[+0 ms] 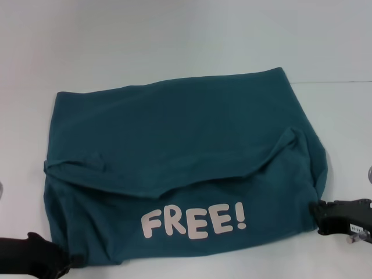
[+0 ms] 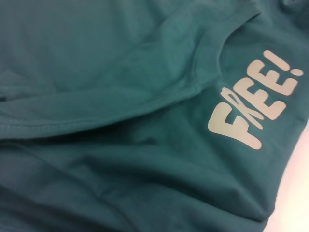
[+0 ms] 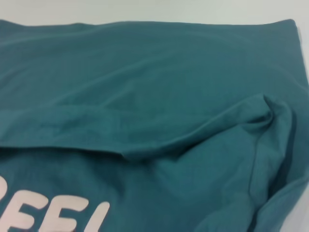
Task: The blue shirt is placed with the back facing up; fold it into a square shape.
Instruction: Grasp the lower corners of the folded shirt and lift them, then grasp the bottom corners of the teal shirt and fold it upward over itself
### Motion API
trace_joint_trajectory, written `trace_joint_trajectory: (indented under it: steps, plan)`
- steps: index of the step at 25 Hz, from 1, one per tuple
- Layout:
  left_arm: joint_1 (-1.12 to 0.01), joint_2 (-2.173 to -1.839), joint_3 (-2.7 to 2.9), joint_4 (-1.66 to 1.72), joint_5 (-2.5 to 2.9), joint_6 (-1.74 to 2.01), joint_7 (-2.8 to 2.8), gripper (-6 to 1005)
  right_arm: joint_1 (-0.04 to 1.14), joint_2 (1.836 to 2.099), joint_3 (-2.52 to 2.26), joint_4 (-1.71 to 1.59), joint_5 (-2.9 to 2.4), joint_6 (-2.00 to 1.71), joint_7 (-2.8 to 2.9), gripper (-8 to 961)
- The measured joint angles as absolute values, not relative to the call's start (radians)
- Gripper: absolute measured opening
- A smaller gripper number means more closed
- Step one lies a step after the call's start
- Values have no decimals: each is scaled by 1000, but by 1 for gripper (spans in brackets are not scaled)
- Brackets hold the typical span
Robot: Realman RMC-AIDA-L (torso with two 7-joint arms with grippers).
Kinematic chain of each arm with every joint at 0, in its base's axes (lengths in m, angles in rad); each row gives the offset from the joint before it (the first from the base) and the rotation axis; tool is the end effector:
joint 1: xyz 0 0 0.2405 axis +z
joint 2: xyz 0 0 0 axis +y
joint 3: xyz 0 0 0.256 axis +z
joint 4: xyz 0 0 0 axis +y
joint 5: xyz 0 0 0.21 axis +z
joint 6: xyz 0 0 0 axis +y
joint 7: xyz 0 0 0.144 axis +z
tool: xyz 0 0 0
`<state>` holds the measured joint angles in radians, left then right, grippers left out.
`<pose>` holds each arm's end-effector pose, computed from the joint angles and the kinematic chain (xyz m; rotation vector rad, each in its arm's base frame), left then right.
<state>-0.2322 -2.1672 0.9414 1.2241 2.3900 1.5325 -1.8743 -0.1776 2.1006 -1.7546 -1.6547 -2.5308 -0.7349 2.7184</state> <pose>-0.3106 0.2716 0.0157 -2.6449 -1.0179 0.0498 0.2596 0.2651 -0.0131 -2.0793 1.0757 0.0816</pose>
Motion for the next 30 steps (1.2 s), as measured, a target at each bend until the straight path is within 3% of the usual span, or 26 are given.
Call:
trace_joint_trajectory:
  steps: [23, 30]
  plan:
    - [-153, -2177, 842, 1284, 2377, 1707, -1802, 8, -389, 2122, -1870, -1803, -2532, -696, 2620, 108]
    - [-183, -2171, 806, 1311, 2313, 1754, -1815, 7, -329, 2110, -1865, -1851, -2530, -734, 2651, 119]
